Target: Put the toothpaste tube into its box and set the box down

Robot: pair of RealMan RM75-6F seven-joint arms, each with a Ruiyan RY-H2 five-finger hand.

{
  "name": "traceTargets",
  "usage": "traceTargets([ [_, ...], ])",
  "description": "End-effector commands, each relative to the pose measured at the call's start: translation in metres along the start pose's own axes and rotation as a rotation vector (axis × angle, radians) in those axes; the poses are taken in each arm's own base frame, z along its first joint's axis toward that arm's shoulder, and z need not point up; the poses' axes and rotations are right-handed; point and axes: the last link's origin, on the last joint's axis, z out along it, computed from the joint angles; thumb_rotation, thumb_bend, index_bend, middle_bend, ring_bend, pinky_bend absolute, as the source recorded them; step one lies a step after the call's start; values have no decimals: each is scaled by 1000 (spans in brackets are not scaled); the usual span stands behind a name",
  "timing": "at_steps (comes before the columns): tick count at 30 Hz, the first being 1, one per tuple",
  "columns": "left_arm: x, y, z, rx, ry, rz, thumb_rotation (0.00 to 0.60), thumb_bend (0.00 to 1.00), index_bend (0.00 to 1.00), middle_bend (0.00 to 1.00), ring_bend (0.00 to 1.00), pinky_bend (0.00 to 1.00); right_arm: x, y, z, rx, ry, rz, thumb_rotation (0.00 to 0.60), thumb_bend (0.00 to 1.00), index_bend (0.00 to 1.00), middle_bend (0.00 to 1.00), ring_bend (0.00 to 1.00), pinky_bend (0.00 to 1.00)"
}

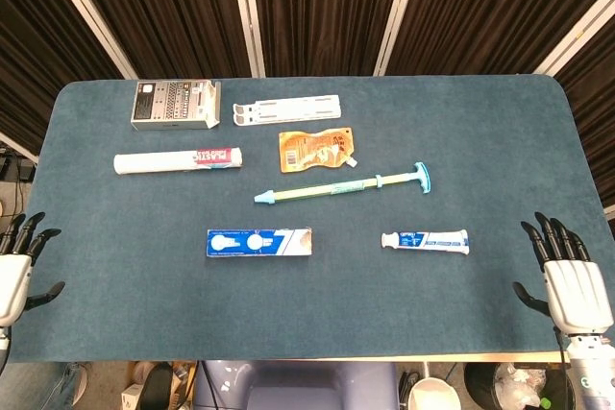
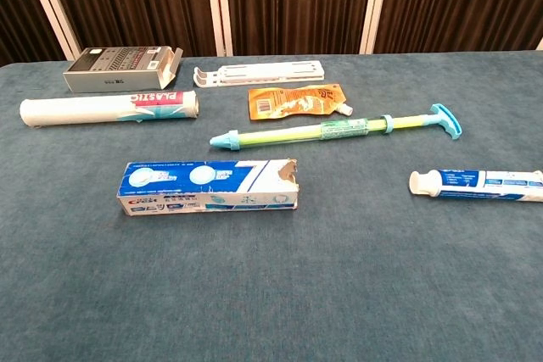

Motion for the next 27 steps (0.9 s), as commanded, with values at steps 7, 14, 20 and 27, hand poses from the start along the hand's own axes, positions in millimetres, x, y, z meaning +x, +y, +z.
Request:
traceTargets([
  [7, 4, 2, 4, 11, 42, 7, 600, 201, 220, 110, 0, 177, -2, 0, 1, 5, -12, -10, 600, 220, 125, 56, 25, 151],
  [14, 2, 1, 6, 21, 41, 16, 600, 201, 220, 115, 0, 177, -2, 0, 2, 3, -15, -15, 600, 221, 125, 56, 25, 151],
  [20, 0, 5, 9, 20, 39, 30, 600, 201, 225, 127, 0, 177, -1, 0, 0, 3, -14, -14, 600, 220, 125, 56, 25, 151],
  [27, -24, 48, 38, 34, 2, 50, 600, 201, 226, 133, 0, 177, 1, 1, -1, 9, -19, -14, 600, 220, 125, 56, 25, 148],
])
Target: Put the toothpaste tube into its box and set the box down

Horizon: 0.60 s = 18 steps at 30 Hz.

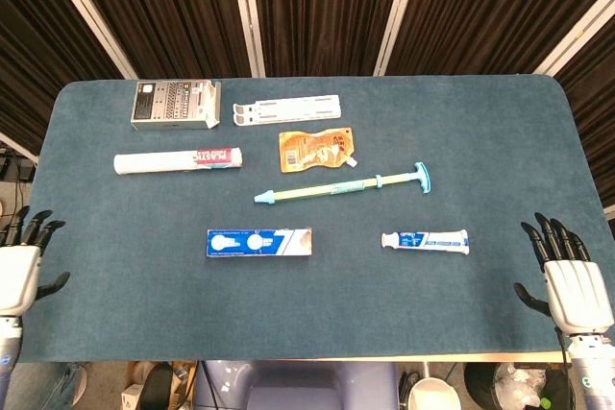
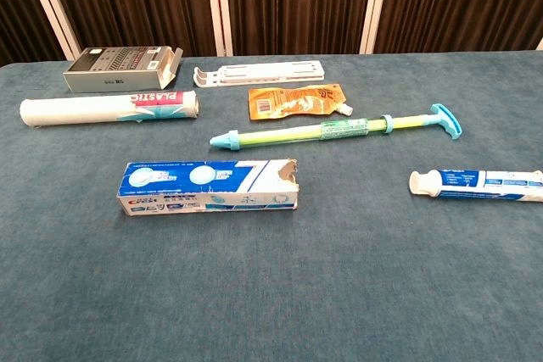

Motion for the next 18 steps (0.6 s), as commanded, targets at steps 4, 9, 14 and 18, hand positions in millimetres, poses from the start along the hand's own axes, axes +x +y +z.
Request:
traceTargets([
  [4, -17, 61, 39, -3, -24, -41, 600, 201, 226, 145, 8, 177, 3, 2, -1, 1, 8, 2, 600, 221, 125, 56, 25, 147],
  [9, -25, 97, 53, -31, -38, -50, 600, 201, 228, 156, 29, 177, 2, 3, 0, 3, 6, 10, 600, 221, 128, 56, 25, 146],
  [14, -24, 142, 43, -85, -81, -121, 600, 195, 229, 160, 32, 177, -1, 3, 2, 5, 2, 11, 600, 221, 134, 56, 25, 145],
  [18, -26, 158, 39, -107, -84, -107, 600, 193, 229, 169, 32, 177, 1, 3, 3, 9, 8, 10, 600, 220, 138, 56, 25, 141],
])
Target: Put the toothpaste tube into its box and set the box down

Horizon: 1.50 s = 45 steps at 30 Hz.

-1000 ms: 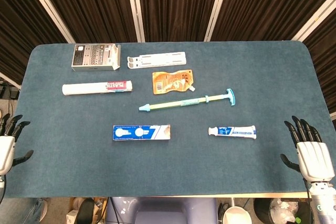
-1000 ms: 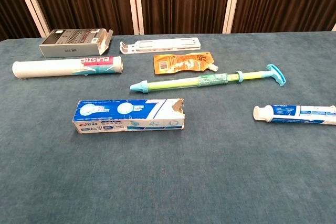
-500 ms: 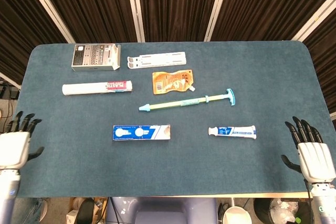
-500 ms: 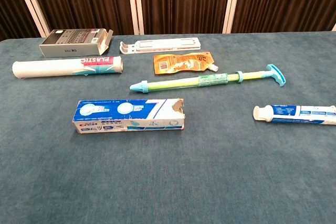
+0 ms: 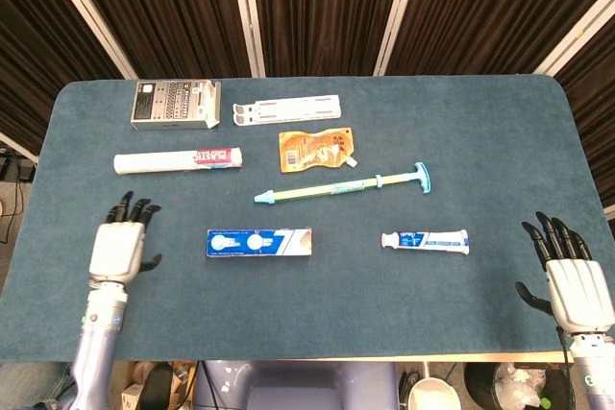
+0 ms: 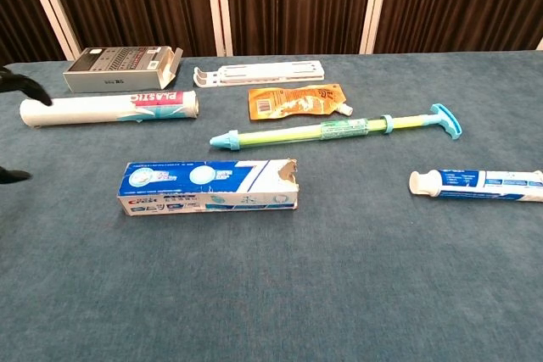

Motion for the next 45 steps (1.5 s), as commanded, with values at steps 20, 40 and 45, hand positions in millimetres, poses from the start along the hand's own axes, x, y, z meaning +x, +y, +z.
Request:
traceTargets([
  [20, -33, 66, 15, -37, -58, -58, 600, 187, 245, 188, 32, 177, 8, 2, -3, 3, 18, -4, 600, 221, 148, 56, 25, 139],
  [40, -50, 88, 34, -39, -90, -55, 600, 182, 287, 206, 32, 177, 13, 4, -4, 7, 32, -9, 600, 221, 175, 86, 25, 139],
  [45, -55, 105, 35, -76, -93, -60, 600, 182, 292, 212, 31, 177, 13, 6, -2, 7, 29, -11, 600, 221, 202, 104, 25, 139],
])
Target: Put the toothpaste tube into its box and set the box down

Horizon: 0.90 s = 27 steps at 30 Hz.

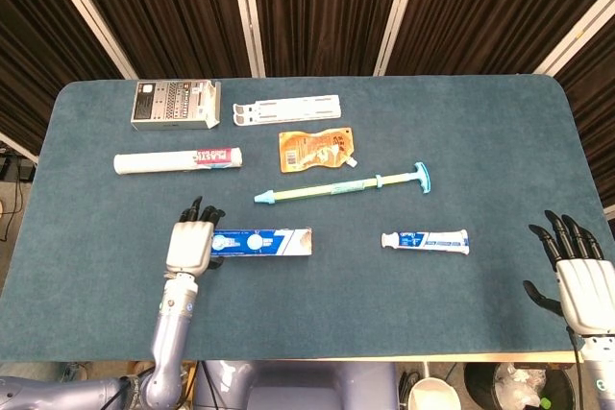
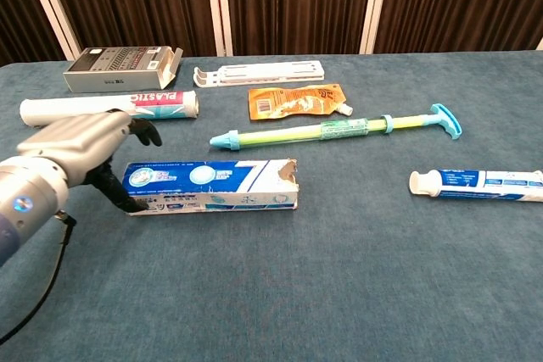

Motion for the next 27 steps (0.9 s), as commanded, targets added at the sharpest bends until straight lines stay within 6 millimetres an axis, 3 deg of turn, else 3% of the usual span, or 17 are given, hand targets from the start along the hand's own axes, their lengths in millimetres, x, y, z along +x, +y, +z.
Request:
traceTargets([
  [1, -4, 11, 1, -24, 0, 0, 600, 181, 292, 212, 31, 177, 1, 1, 1, -1, -1, -3, 600, 221, 202, 106, 25, 139],
  [8, -13, 33, -1, -59, -3, 18, 600, 182, 307, 234, 32, 177, 3, 4, 2, -3, 8, -4, 600, 221, 202, 108, 25, 139],
  [22, -16, 39, 4, -43, 17, 39, 600, 182, 399, 304, 65, 177, 1, 11, -3, -14, 0, 3, 600, 221, 202, 107, 25, 139],
  [27, -18, 40, 5, -45, 15, 43, 600, 277, 393, 285, 65, 177, 3, 13, -5, -19, 3, 2, 600, 221, 209, 107, 25, 139],
])
